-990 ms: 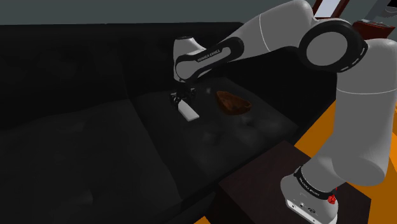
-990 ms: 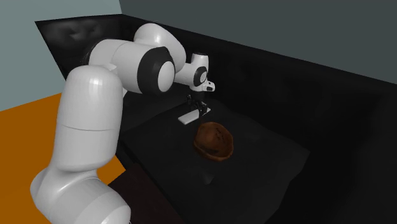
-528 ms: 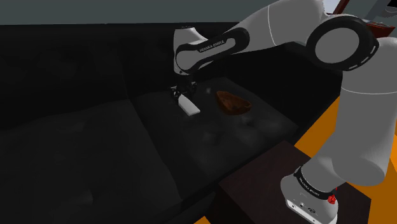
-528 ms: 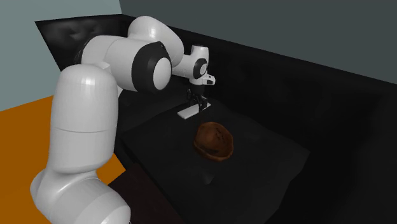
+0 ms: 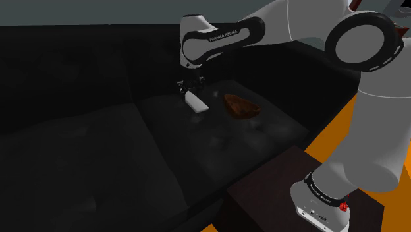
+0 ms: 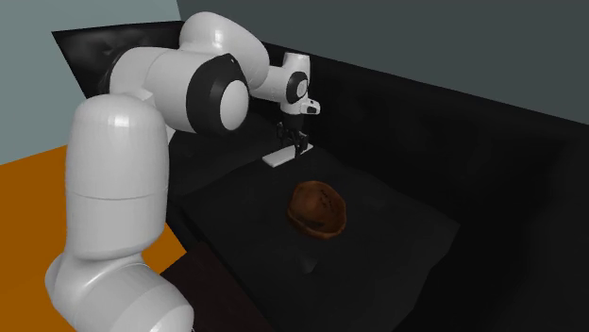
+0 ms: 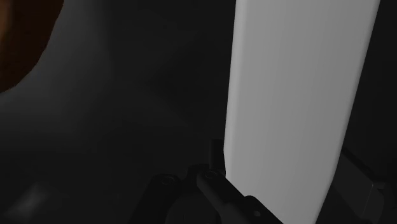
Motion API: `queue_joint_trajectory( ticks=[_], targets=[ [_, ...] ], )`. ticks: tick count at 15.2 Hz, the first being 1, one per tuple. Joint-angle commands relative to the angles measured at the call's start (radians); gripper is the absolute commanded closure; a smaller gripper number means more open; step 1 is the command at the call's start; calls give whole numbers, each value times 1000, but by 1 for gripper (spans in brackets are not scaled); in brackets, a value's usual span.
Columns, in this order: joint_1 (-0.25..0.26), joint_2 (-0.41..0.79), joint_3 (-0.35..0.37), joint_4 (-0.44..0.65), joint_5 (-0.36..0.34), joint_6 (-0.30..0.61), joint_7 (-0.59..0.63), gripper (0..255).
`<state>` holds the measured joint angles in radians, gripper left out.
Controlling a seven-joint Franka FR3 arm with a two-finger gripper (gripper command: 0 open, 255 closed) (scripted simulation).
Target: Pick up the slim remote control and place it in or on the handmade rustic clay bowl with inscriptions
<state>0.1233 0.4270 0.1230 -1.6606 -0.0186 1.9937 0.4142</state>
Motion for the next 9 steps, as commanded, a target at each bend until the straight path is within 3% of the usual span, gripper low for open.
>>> queue_joint_trajectory(
  ticks=[1, 9],
  targets=[
    [0, -9, 0, 14, 1, -23, 0, 255],
    [-1, -41, 2, 75, 5, -116, 0, 255]
  ],
)
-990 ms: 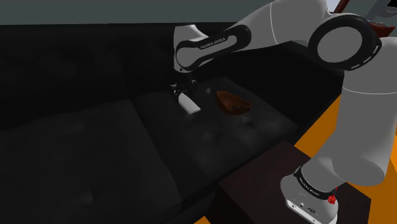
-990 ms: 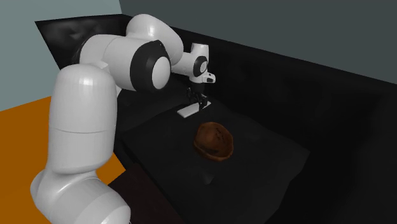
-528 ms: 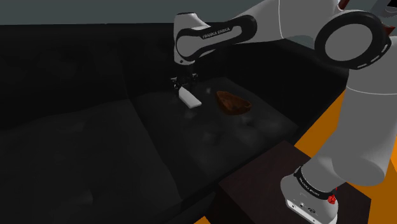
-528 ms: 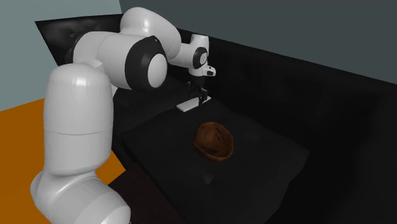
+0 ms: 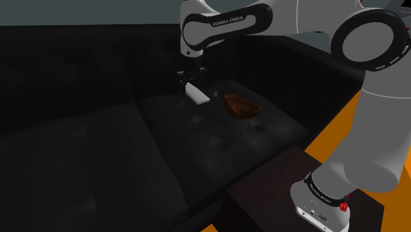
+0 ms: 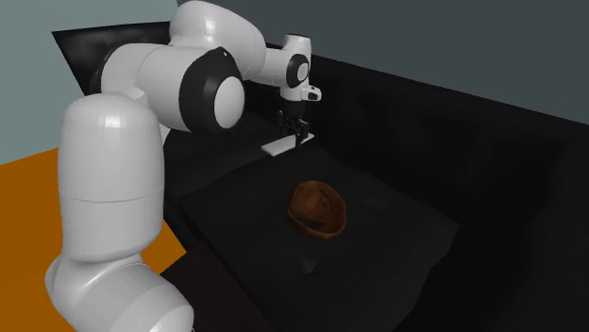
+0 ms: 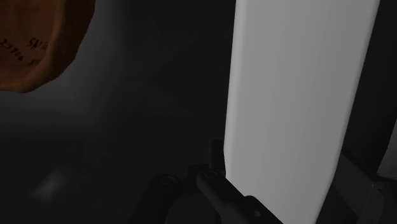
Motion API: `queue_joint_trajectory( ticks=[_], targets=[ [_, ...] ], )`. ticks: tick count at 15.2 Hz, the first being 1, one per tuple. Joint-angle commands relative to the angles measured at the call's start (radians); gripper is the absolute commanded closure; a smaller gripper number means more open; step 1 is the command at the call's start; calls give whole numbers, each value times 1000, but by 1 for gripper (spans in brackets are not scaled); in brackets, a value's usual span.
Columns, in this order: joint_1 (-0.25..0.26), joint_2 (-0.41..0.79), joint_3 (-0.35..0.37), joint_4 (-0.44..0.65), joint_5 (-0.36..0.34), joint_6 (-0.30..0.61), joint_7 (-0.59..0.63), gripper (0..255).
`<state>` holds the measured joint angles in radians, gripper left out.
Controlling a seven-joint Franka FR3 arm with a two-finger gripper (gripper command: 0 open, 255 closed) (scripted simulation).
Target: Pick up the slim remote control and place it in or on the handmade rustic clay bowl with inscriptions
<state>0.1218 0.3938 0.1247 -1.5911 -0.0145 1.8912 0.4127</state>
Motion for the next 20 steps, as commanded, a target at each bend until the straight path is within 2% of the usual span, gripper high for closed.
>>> queue_joint_trajectory(
  ticks=[1, 7, 13, 20],
  targets=[
    [0, -11, 1, 14, 1, -26, 1, 255],
    [1, -25, 2, 64, 3, -90, 1, 255],
    [-67, -223, -26, -212, 24, -12, -95, 255],
    [-134, -417, -82, -456, 31, 36, -221, 255]
  ],
)
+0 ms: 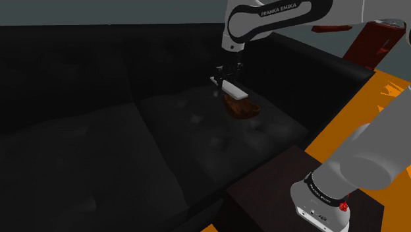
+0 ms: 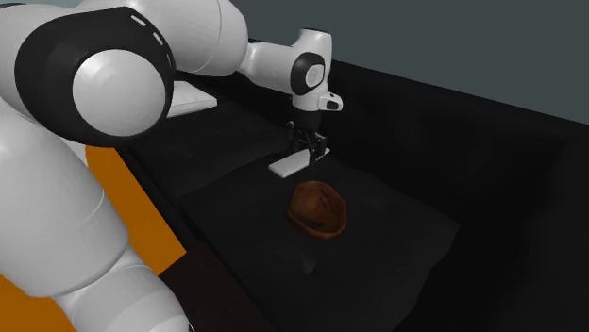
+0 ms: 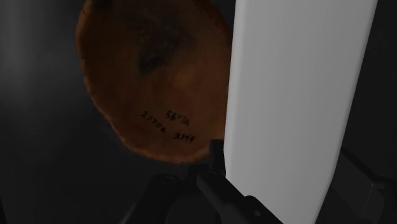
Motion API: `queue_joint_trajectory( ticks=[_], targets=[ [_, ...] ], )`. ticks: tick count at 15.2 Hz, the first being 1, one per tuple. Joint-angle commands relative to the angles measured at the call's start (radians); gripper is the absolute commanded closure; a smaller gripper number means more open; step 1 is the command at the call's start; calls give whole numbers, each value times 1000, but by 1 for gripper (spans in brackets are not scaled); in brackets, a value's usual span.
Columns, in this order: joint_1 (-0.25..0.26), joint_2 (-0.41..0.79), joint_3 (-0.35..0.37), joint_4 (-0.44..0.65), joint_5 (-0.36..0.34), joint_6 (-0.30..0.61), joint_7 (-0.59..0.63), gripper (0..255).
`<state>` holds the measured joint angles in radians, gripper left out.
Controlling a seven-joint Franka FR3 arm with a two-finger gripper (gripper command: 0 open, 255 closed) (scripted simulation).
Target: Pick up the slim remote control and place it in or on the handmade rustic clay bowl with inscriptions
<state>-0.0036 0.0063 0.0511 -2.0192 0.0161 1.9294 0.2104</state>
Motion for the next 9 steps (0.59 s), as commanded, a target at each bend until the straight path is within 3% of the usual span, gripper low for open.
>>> queue_joint_trajectory(
  ticks=[1, 6, 9],
  targets=[
    [-18, -55, -18, -57, -1, 2, -37, 255],
    [-68, -178, -76, -194, -18, 15, -138, 255],
    [-68, -165, -77, -221, -18, 56, -138, 255]
  ],
)
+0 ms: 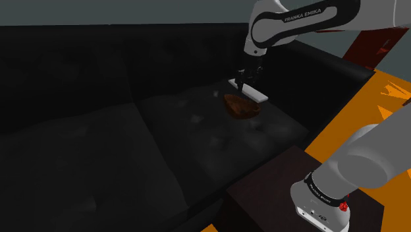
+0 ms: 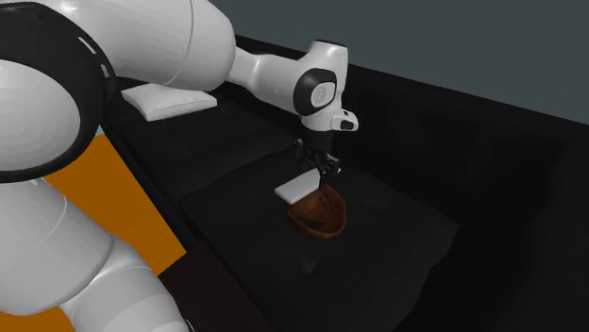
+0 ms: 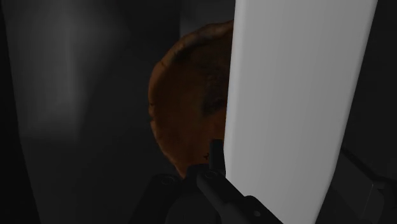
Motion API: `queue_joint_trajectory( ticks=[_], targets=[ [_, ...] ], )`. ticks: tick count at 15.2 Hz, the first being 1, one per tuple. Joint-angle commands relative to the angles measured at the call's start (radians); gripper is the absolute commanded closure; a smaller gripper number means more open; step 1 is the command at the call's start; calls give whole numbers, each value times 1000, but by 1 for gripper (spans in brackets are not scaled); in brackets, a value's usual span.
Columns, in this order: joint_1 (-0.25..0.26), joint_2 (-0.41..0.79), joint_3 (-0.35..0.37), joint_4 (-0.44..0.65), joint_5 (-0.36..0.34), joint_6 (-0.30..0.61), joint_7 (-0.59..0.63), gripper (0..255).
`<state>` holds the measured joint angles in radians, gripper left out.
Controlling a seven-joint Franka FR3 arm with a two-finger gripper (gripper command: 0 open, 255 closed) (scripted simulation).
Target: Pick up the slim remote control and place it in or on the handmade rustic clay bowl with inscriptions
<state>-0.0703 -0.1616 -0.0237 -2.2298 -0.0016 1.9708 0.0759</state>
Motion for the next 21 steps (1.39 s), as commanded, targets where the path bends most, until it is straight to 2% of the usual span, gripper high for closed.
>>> queue_joint_trajectory(
  ticks=[1, 11, 18, 19, 21],
  targets=[
    [-1, 8, -2, -19, 0, 28, -3, 255],
    [-1, 68, -2, -93, 1, 161, -5, 255],
    [-1, 68, -2, -93, 1, 161, -5, 255],
    [-1, 68, -2, -93, 1, 161, -5, 0],
    [-1, 68, -2, -92, 1, 161, -5, 0]
  ],
)
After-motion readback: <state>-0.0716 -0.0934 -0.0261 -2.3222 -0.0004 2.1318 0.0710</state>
